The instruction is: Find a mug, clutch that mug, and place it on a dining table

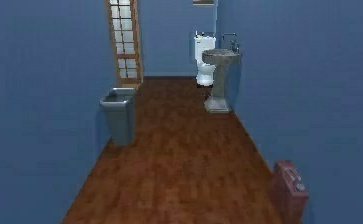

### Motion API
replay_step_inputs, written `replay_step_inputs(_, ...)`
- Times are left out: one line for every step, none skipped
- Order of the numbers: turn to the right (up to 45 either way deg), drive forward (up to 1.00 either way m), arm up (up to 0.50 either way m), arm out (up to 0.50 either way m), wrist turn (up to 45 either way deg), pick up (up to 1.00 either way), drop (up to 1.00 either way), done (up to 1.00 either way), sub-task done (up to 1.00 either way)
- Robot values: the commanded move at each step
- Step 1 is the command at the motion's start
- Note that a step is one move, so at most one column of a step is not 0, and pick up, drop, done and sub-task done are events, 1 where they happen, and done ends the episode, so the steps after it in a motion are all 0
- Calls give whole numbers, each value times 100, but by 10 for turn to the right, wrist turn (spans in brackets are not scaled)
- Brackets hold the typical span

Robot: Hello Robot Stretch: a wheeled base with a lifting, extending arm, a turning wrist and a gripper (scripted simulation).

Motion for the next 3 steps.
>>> replay_step_inputs(0, 100, 0, 0, 0, 0, 0, 0, 0)
replay_step_inputs(0, 100, 0, 0, 0, 0, 0, 0, 0)
replay_step_inputs(-30, 0, 0, 0, 0, 0, 0, 0, 0)
